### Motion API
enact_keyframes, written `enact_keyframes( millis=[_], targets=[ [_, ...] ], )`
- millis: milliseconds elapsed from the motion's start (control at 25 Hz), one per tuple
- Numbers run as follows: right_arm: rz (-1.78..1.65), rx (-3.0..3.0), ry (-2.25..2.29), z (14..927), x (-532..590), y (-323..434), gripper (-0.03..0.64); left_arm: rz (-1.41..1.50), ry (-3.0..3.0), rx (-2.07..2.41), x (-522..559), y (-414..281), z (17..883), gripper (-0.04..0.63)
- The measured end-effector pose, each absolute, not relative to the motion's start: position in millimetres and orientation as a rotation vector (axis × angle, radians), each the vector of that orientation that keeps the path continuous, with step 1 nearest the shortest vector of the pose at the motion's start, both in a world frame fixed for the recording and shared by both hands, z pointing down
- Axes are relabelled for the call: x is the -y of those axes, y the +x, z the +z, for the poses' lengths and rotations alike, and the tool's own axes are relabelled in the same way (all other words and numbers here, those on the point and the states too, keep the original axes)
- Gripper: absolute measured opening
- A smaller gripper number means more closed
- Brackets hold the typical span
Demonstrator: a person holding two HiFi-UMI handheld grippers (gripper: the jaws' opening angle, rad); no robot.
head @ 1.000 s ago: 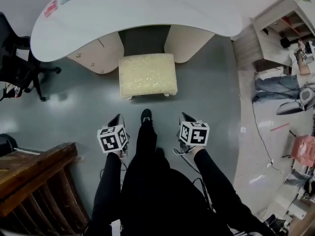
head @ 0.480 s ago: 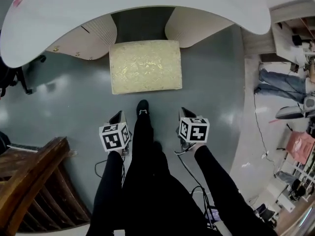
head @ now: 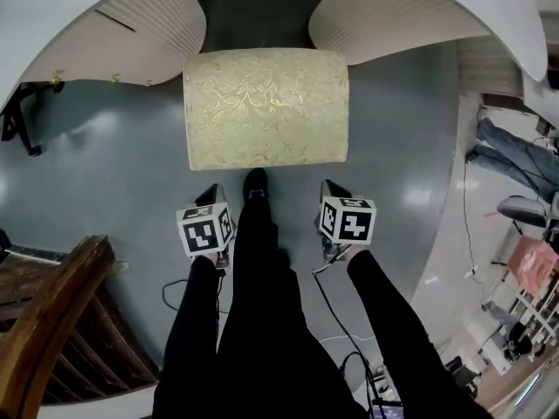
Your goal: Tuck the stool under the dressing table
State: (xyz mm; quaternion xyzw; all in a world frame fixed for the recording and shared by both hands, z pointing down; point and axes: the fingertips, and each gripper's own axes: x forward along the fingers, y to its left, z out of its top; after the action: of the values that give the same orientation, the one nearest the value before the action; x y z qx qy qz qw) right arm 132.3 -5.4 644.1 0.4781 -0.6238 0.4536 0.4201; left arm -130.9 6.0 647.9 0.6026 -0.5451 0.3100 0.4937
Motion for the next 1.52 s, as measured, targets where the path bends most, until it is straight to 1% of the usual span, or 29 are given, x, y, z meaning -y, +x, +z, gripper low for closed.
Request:
enact_keyframes(
  millis=[200, 440, 880, 1200, 1520],
  targets=[
    [1.134, 1.513, 1.183, 672.1, 13.2, 136.7, 0.005, 0.802, 1.405, 1.293, -3.1, -139.8, 682.1, 0.008],
    [1.168, 1.48, 1.18, 692.4, 22.0, 141.4, 0.005, 0.842, 1.368, 1.251, 1.0, -142.8, 703.4, 0.008],
    [1.178, 1.499, 1.174, 674.2, 40.8, 123.6, 0.005, 0.824, 1.349, 1.205, 13.2, -138.4, 702.6, 0.009],
    [1.183, 1.487, 1.156, 678.4, 31.5, 128.8, 0.005, 0.804, 1.315, 1.166, 4.0, -133.2, 710.2, 0.008],
    [1.199, 1.5, 1.165, 681.1, 46.9, 122.6, 0.005, 0.787, 1.323, 1.166, 22.8, -134.5, 711.9, 0.008]
  ],
)
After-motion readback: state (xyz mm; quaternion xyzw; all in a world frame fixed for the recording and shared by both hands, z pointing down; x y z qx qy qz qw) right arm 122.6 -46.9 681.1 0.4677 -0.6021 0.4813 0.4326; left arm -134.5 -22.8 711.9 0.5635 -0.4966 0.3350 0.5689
